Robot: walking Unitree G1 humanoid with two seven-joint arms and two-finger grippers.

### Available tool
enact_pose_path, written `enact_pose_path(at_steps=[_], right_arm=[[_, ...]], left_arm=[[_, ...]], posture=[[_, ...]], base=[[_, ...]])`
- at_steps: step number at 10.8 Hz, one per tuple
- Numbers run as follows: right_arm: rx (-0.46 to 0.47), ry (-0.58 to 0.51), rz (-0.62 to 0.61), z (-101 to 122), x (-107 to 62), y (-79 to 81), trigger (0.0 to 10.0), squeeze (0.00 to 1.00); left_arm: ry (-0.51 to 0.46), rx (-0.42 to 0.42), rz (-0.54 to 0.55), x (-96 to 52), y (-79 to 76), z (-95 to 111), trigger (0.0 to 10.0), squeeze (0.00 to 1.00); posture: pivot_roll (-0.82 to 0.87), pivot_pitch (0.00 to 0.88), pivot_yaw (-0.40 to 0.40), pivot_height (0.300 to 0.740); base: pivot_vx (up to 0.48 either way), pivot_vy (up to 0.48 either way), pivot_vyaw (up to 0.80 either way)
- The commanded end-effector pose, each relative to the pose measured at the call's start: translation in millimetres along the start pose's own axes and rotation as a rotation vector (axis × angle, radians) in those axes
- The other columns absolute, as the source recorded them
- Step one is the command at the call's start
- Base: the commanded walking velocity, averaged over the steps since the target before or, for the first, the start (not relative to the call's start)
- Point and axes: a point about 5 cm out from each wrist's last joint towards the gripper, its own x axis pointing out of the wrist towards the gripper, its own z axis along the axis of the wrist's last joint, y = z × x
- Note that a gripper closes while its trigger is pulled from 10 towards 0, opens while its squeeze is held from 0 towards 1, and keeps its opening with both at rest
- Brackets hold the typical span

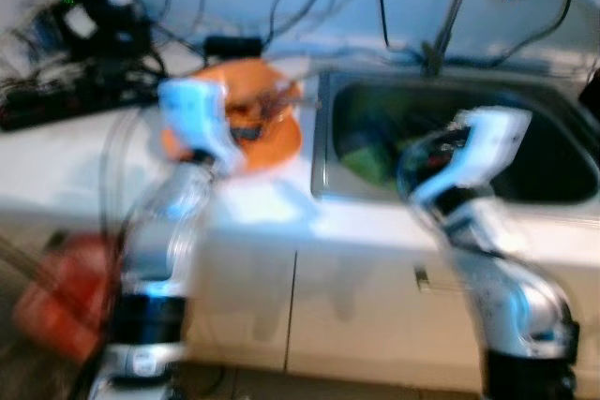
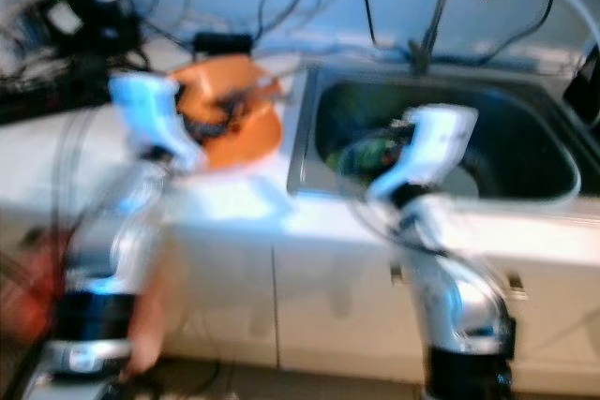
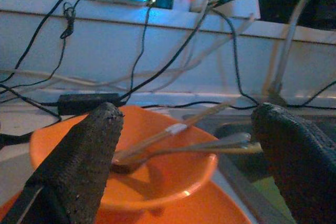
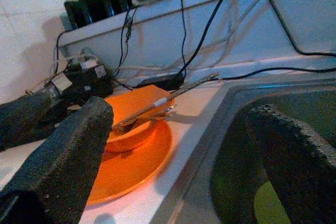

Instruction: Kitchen organization

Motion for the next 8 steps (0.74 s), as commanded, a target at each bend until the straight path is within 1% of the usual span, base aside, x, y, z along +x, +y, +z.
enact_pose_path(at_steps=[1,4,8], right_arm=[[-0.014,-0.017,-0.030,5.3,-2.2,-8.8,10.0,0.00],[-0.012,-0.018,-0.028,4.2,-2.0,-8.0,10.0,0.00],[-0.004,-0.013,-0.016,3.3,-0.8,-5.6,10.0,0.00]], left_arm=[[-0.026,-0.009,-0.036,3.0,-12.9,4.5,10.0,0.00],[-0.030,0.005,-0.038,0.0,-15.4,4.5,10.0,0.00],[-0.021,0.025,-0.024,3.4,-13.4,5.1,10.0,0.00]], posture=[[0.00,0.000,-0.012,0.740],[0.00,0.000,-0.012,0.740],[0.00,0.000,-0.008,0.740]], base=[[0.000,0.000,0.00],[0.000,0.000,0.00],[0.000,0.000,0.00]])
